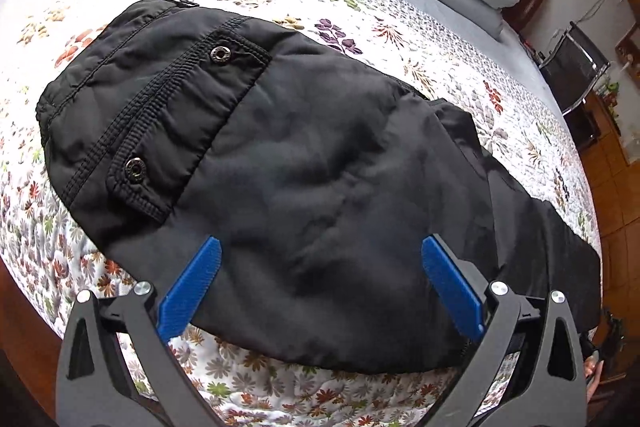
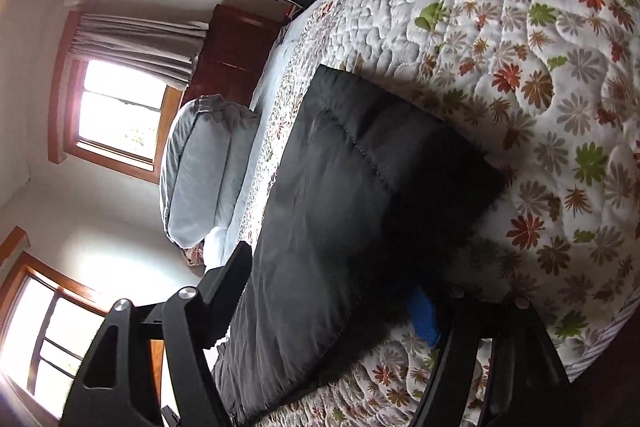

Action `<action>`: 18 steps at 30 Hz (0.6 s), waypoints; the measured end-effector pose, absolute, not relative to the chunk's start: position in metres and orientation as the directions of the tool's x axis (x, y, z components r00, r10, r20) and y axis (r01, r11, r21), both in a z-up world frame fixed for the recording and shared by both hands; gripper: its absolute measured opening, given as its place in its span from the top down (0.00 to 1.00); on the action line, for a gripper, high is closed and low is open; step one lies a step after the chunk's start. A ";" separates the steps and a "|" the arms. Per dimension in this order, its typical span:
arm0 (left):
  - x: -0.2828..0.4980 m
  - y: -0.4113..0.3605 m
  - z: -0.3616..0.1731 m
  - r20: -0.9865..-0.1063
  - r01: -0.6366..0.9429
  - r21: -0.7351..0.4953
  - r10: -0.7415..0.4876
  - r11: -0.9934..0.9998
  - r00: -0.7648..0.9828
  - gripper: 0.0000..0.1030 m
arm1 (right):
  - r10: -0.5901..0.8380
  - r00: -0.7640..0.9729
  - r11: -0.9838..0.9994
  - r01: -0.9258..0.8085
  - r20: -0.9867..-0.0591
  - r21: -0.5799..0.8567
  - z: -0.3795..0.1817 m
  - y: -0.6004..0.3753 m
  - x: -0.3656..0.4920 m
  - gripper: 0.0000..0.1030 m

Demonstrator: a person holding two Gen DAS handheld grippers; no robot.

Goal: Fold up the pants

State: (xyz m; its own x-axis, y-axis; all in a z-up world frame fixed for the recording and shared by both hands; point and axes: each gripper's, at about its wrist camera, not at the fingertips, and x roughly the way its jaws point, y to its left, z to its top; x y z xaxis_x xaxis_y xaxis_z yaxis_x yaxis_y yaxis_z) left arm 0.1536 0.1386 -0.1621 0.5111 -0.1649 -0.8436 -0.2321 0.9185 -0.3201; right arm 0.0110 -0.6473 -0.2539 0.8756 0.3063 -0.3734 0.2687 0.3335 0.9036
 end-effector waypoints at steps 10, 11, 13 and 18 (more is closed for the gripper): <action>0.137 0.169 -0.167 -0.842 -0.296 -0.362 -0.174 0.884 0.511 0.03 | 0.286 0.885 0.307 0.278 -0.367 0.910 -0.264 -0.652 0.000 0.78; 0.137 0.169 -0.168 -0.843 -0.294 -0.358 -0.171 0.886 0.511 0.03 | 0.284 0.886 0.313 0.276 -0.366 0.909 -0.263 -0.652 -0.001 0.79; 0.138 0.166 -0.169 -0.848 -0.289 -0.335 -0.154 0.897 0.507 0.03 | 0.277 0.887 0.328 0.275 -0.371 0.904 -0.258 -0.650 -0.001 0.79; 0.137 0.159 -0.167 -0.853 -0.273 -0.297 -0.126 0.915 0.506 0.03 | 0.262 0.890 0.382 0.258 -0.372 0.887 -0.239 -0.646 0.002 0.79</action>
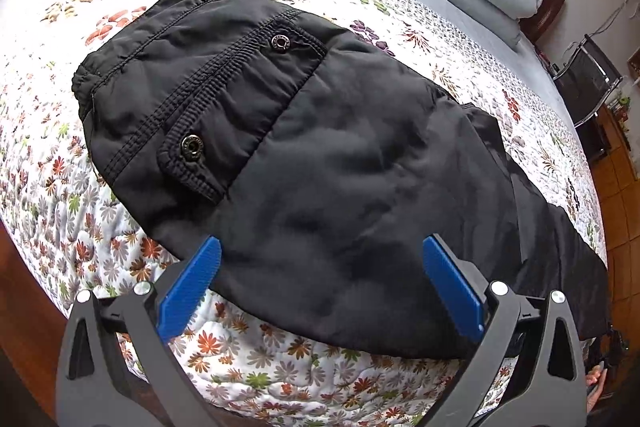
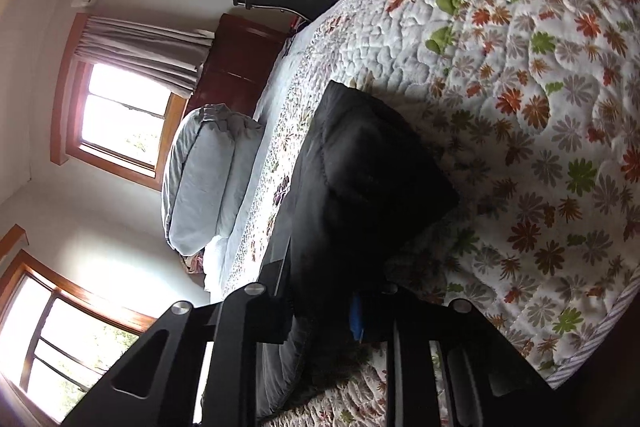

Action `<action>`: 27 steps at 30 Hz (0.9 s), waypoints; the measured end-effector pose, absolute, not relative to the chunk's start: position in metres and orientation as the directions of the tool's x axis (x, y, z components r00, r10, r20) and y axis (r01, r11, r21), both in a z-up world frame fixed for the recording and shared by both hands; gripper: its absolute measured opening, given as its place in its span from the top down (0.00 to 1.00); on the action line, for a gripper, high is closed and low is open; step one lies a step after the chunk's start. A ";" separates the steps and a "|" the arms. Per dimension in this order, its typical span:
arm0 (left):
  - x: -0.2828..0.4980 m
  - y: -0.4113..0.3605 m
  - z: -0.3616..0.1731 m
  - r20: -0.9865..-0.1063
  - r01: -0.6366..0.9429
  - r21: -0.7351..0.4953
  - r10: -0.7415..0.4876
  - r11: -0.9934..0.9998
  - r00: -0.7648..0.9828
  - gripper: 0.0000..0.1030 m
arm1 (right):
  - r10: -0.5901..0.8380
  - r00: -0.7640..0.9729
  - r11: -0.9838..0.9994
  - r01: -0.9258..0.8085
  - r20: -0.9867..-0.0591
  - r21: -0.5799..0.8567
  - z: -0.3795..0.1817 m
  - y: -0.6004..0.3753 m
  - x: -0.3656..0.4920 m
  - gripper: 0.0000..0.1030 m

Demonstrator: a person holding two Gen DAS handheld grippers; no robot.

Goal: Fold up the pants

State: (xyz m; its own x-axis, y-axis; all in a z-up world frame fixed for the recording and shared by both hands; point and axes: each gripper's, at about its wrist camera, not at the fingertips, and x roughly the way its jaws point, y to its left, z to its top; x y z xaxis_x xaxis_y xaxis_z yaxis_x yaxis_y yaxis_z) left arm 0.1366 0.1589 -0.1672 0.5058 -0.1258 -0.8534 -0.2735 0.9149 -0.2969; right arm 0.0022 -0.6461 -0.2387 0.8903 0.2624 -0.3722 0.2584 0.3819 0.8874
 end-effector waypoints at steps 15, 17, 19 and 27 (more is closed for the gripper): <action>0.129 0.163 -0.175 -0.823 -0.279 -0.376 -0.180 0.884 0.539 0.03 | 0.243 0.898 0.545 0.187 -0.367 0.817 -0.165 -0.619 0.016 0.79; 0.128 0.166 -0.174 -0.821 -0.277 -0.380 -0.184 0.883 0.541 0.03 | 0.244 0.900 0.558 0.175 -0.362 0.811 -0.156 -0.615 0.017 0.79; 0.127 0.167 -0.174 -0.818 -0.276 -0.388 -0.190 0.879 0.543 0.03 | 0.256 0.903 0.565 0.151 -0.346 0.811 -0.145 -0.609 0.021 0.79; 0.118 0.176 -0.165 -0.812 -0.289 -0.398 -0.188 0.871 0.552 0.03 | 0.317 0.889 0.694 0.020 -0.329 0.720 -0.084 -0.558 0.053 0.79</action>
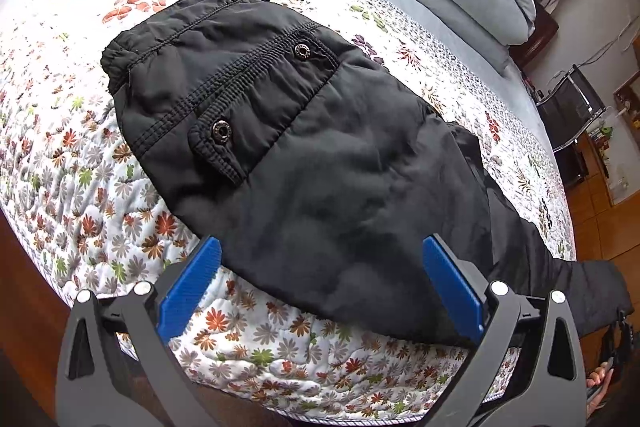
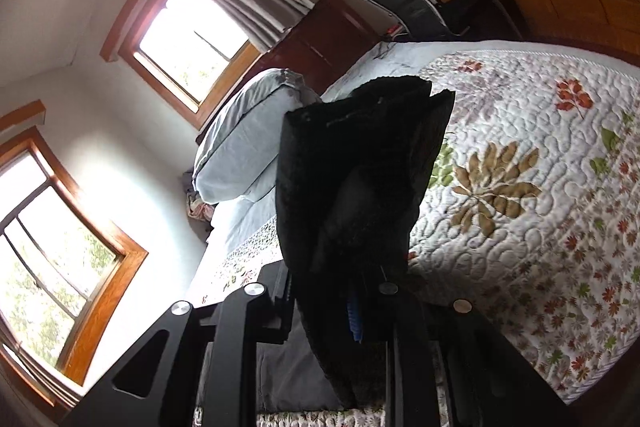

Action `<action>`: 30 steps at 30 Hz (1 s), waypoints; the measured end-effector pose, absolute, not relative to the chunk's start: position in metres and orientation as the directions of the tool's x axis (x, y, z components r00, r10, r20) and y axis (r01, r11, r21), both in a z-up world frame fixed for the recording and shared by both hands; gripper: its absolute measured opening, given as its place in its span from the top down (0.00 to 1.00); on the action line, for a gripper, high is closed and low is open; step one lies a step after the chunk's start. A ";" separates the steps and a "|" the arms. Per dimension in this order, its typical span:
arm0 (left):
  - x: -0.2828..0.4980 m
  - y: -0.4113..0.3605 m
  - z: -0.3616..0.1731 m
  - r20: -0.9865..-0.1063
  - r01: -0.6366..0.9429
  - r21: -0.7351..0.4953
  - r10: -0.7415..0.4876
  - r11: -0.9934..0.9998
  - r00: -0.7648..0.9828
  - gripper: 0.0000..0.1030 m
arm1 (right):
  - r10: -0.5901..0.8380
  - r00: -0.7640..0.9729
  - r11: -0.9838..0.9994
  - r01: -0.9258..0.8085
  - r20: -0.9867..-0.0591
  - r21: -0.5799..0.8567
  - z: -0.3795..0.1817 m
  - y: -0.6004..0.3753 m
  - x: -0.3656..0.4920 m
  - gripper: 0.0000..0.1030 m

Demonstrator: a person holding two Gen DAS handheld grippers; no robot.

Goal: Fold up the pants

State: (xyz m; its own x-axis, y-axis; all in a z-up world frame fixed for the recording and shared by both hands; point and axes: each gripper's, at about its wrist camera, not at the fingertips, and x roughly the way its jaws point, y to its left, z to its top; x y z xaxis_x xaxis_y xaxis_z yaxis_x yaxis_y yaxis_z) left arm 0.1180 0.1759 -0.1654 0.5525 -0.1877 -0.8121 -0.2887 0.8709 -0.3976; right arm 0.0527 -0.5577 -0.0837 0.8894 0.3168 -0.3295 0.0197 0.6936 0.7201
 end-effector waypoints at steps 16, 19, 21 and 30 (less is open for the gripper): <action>0.102 0.198 -0.156 -0.806 -0.318 -0.400 -0.165 0.860 0.568 0.03 | 0.495 0.793 0.756 -0.192 -0.355 0.626 -0.052 -0.453 0.098 0.79; 0.098 0.200 -0.157 -0.809 -0.322 -0.398 -0.163 0.859 0.565 0.03 | 0.527 0.765 0.752 -0.217 -0.371 0.622 -0.060 -0.435 0.103 0.79; 0.096 0.202 -0.157 -0.811 -0.325 -0.397 -0.163 0.858 0.562 0.03 | 0.543 0.747 0.753 -0.230 -0.384 0.617 -0.064 -0.426 0.106 0.79; 0.087 0.209 -0.154 -0.811 -0.332 -0.397 -0.157 0.856 0.564 0.03 | 0.596 0.659 0.758 -0.274 -0.459 0.592 -0.090 -0.380 0.123 0.79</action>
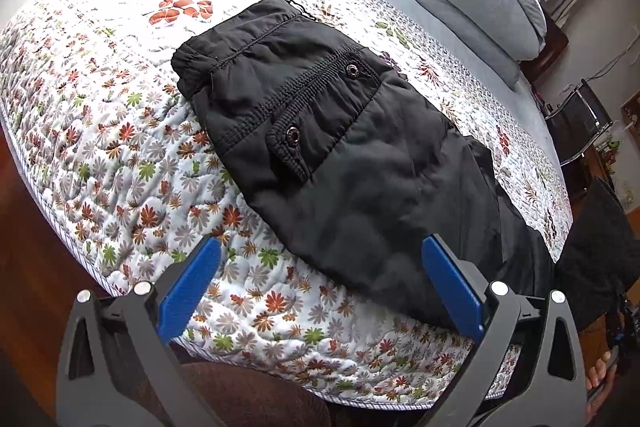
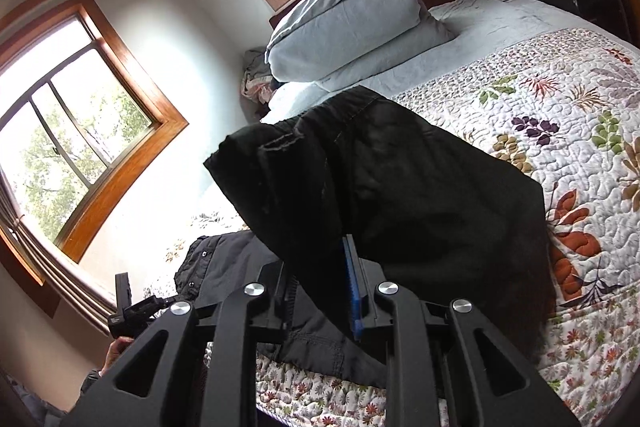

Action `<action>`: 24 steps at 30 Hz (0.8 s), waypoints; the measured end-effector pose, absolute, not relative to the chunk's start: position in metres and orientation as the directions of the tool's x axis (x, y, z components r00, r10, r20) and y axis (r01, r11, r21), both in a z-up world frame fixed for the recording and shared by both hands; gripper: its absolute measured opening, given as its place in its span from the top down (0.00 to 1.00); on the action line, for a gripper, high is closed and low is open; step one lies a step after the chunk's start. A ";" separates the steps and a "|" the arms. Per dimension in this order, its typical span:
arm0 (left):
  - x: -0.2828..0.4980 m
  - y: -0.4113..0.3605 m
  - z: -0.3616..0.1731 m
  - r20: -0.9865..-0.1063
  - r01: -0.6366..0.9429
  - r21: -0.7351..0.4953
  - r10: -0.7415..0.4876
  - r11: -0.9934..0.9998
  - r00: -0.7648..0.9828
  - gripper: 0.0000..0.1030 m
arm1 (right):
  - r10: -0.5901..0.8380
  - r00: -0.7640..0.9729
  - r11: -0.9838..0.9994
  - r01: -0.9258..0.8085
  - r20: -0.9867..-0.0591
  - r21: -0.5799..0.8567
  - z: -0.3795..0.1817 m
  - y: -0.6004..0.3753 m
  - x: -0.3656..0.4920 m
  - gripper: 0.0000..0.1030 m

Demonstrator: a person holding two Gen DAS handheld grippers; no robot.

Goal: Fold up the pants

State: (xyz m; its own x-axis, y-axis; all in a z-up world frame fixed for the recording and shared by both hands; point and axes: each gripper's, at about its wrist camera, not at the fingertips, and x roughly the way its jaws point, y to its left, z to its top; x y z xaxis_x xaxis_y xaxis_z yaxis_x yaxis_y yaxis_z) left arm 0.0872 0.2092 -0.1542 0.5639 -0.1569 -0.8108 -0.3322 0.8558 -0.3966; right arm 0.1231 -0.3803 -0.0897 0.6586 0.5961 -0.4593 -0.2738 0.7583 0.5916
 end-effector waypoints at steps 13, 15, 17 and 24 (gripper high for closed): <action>0.081 0.210 -0.152 -0.817 -0.340 -0.399 -0.162 0.851 0.554 0.03 | 0.598 0.515 0.798 -0.314 -0.614 0.514 -0.140 -0.310 0.130 0.79; 0.080 0.211 -0.152 -0.818 -0.341 -0.399 -0.162 0.851 0.552 0.03 | 0.591 0.499 0.805 -0.319 -0.633 0.500 -0.147 -0.302 0.128 0.79; 0.080 0.211 -0.152 -0.818 -0.345 -0.399 -0.160 0.849 0.552 0.03 | 0.585 0.487 0.811 -0.324 -0.649 0.488 -0.155 -0.294 0.126 0.79; 0.081 0.211 -0.154 -0.820 -0.345 -0.406 -0.171 0.846 0.546 0.03 | 0.562 0.455 0.827 -0.329 -0.691 0.456 -0.173 -0.279 0.121 0.68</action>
State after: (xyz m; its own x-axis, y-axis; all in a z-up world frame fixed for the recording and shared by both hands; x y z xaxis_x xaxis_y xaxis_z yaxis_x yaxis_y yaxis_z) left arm 0.0813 0.2109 -0.1539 0.5458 -0.1710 -0.8203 -0.3448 0.8464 -0.4058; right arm 0.1214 -0.2793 -0.1726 0.4549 0.5617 -0.6910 -0.3290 0.8271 0.4557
